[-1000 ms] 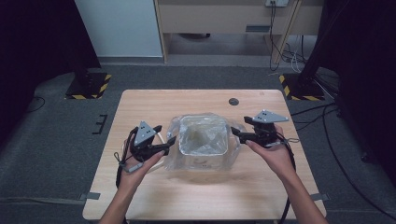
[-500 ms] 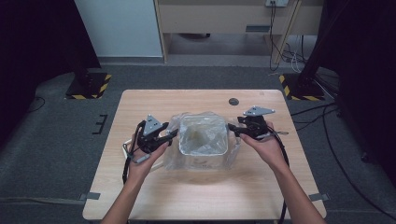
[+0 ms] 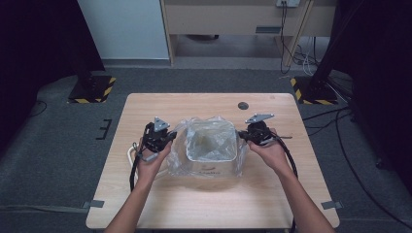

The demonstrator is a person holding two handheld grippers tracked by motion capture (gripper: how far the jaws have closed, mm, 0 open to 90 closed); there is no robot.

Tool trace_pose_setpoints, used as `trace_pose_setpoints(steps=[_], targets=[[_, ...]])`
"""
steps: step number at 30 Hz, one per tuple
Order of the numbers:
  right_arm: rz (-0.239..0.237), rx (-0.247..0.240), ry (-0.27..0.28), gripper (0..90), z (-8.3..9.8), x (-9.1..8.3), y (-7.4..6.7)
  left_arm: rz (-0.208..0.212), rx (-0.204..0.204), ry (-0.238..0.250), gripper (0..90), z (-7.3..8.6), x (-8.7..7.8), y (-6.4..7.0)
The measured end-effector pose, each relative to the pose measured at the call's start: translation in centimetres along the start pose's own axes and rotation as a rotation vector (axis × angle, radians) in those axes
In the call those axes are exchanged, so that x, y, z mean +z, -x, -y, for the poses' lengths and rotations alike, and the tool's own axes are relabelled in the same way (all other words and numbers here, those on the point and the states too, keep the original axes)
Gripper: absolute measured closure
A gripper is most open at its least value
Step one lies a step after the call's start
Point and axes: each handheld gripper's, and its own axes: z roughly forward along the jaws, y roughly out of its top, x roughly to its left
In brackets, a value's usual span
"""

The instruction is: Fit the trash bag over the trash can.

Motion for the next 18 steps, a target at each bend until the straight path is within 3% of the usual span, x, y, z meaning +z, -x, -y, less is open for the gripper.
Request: trace_pose_setpoints(steps=[7, 10, 18], targets=[[-0.008, 0.041, -0.047, 90.0, 1.4, 0.7, 1.0, 0.018, 0.003, -0.075, 87.4, 1.5, 1.3, -0.2], [-0.008, 0.054, -0.058, 89.9, 1.9, 1.1, 1.4, 0.024, 0.008, -0.084, 87.4, 2.0, 1.4, 0.0], [-0.021, 0.063, -0.070, 89.8, 2.4, 2.1, 1.6, 0.002, 0.035, -0.137, 87.7, 2.5, 1.6, 0.0]])
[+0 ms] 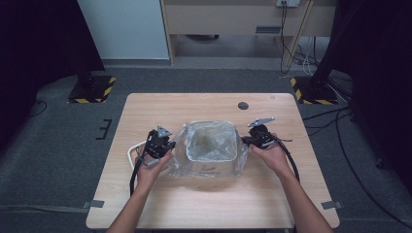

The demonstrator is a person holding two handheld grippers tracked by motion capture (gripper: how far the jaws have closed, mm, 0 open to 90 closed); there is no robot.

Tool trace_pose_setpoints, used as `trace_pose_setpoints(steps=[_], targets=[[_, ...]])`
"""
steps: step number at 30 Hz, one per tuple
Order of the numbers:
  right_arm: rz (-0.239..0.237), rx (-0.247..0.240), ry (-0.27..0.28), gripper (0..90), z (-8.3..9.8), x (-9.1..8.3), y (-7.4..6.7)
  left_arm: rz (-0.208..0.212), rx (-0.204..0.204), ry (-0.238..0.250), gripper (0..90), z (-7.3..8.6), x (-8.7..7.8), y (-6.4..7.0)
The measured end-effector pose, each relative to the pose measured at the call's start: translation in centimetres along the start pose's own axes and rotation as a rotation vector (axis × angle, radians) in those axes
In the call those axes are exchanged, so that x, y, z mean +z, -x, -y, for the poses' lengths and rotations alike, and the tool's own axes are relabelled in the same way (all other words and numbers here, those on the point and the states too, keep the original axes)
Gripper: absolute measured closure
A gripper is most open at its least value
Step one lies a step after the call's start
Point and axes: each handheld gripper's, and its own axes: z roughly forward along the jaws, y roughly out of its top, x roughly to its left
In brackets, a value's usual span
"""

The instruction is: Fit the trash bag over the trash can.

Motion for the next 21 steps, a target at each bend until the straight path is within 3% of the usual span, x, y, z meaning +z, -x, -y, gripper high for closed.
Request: trace_pose_setpoints(steps=[9, 11, 14, 16, 19, 21], targets=[[-0.003, -0.002, -0.024, 88.1, 0.5, 1.0, 0.1, 0.012, 0.017, -0.043, 87.5, 0.6, 0.8, -0.1], [-0.002, -0.001, -0.018, 79.2, 0.5, 0.9, 0.1, 0.003, 0.017, -0.025, 84.1, 0.7, 0.7, 0.1], [0.005, 0.005, 0.019, 55.6, 0.3, 0.1, 0.1, -0.004, 0.011, -0.013, 69.2, 0.8, 0.5, 0.2], [0.014, 0.000, 0.033, 48.8, 0.1, -0.6, 0.1, -0.022, 0.008, 0.001, 62.3, 0.8, 0.4, 0.4], [0.023, 0.001, 0.101, 36.9, -0.3, -2.4, 0.1, -0.048, 0.008, 0.038, 49.6, 0.8, 0.0, 0.6], [0.025, -0.001, 0.128, 32.3, -0.5, -3.2, 0.1, -0.057, 0.005, 0.061, 47.4, 0.7, -0.4, 0.6]])
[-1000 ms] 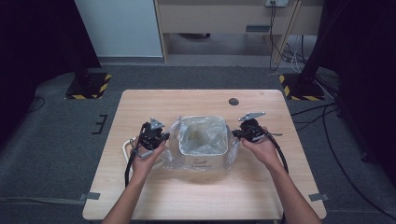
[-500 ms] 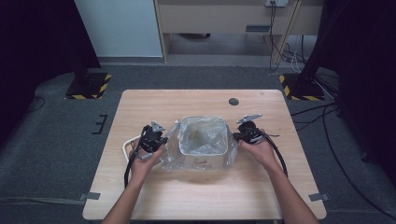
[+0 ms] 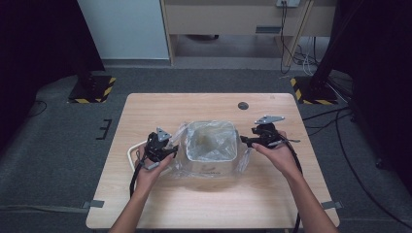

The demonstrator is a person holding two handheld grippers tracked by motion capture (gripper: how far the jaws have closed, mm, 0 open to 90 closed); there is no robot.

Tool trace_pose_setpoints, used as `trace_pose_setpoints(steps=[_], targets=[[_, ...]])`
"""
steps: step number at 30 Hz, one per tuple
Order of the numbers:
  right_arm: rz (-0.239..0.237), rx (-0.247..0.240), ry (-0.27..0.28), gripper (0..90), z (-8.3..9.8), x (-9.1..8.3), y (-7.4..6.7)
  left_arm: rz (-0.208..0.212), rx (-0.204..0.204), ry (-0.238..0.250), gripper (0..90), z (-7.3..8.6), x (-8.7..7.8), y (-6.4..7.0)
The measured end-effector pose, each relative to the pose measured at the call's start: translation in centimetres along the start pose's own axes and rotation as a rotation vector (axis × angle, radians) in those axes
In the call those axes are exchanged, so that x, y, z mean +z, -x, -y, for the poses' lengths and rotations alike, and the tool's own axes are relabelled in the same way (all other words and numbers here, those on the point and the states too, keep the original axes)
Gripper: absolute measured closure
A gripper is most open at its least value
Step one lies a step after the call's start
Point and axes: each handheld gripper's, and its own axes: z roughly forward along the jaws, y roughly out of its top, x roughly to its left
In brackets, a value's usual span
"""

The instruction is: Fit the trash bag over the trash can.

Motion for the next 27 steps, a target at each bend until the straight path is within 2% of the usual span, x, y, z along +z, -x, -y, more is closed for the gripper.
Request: trace_pose_setpoints(steps=[3, 6, 11, 13, 16, 22, 27], targets=[[0.006, 0.001, 0.049, 31.8, -0.8, -1.5, -0.1, -0.010, -0.005, 0.031, 46.1, -0.3, -0.8, 0.1], [-0.010, -0.003, 0.099, 36.4, -1.6, -2.8, -0.6, -0.018, 0.001, 0.052, 44.5, -0.6, -1.7, 0.5], [-0.025, -0.063, 0.141, 46.0, -4.0, -4.4, -2.4, -0.018, -0.001, 0.073, 41.8, -0.9, -2.7, 1.1], [-0.039, -0.094, 0.140, 49.6, -5.1, -4.7, -3.4, -0.021, -0.005, 0.074, 40.4, -0.9, -3.1, 1.3], [-0.066, -0.146, 0.124, 52.2, -6.7, -4.6, -5.3, -0.020, -0.011, 0.089, 39.5, -0.8, -3.4, 1.4], [-0.106, -0.248, 0.065, 55.2, -8.7, -2.8, -8.8, -0.032, -0.014, 0.129, 37.4, -0.7, -3.9, 1.6], [-0.115, -0.270, 0.038, 59.4, -9.7, -1.4, -10.5, -0.035, -0.013, 0.157, 37.6, -1.1, -4.9, 1.4]])
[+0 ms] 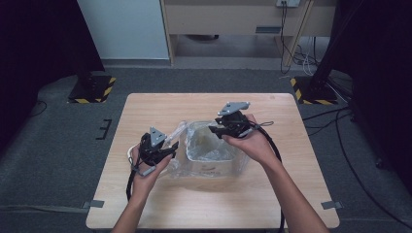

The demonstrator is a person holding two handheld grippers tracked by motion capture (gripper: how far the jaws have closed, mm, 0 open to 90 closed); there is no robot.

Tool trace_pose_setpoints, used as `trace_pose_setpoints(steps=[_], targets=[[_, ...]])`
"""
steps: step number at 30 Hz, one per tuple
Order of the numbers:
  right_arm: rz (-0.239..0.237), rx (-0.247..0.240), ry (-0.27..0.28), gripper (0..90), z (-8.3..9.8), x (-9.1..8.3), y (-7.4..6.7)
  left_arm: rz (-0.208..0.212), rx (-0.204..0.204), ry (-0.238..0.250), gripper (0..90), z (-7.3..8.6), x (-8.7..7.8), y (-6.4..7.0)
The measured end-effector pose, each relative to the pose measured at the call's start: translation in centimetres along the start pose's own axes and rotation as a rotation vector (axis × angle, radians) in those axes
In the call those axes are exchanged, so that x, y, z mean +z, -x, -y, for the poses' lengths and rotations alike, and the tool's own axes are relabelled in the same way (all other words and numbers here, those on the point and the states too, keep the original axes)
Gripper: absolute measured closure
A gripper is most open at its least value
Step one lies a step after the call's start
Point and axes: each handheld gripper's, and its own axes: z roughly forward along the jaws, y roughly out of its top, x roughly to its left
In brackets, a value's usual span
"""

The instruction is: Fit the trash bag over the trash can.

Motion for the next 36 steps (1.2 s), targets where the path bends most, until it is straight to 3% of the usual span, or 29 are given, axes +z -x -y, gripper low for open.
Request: trace_pose_setpoints(steps=[10, 13, 14, 19, 25, 36], targets=[[-0.019, -0.004, -0.067, 65.4, -1.4, 2.3, -1.7, 0.045, 0.017, 0.046, 39.9, -0.5, -1.3, 2.1], [-0.028, -0.012, -0.089, 70.1, -1.9, 2.9, -2.1, 0.035, 0.058, 0.033, 40.0, -0.5, -1.1, 2.7], [-0.034, -0.009, -0.099, 71.9, -2.0, 3.0, -2.3, 0.035, 0.054, 0.035, 39.9, -0.4, -1.1, 2.8], [-0.039, -0.007, -0.122, 77.6, -2.3, 3.6, -2.5, 0.050, 0.050, 0.022, 39.8, 0.0, -0.8, 3.1], [-0.050, -0.013, -0.191, 80.3, -2.3, 4.7, -3.0, 0.051, 0.047, 0.020, 39.7, 0.1, -0.7, 3.1], [-0.043, -0.003, -0.243, 80.6, -1.9, 6.1, -3.0, 0.054, 0.046, 0.013, 39.6, 0.3, -0.5, 3.2]])
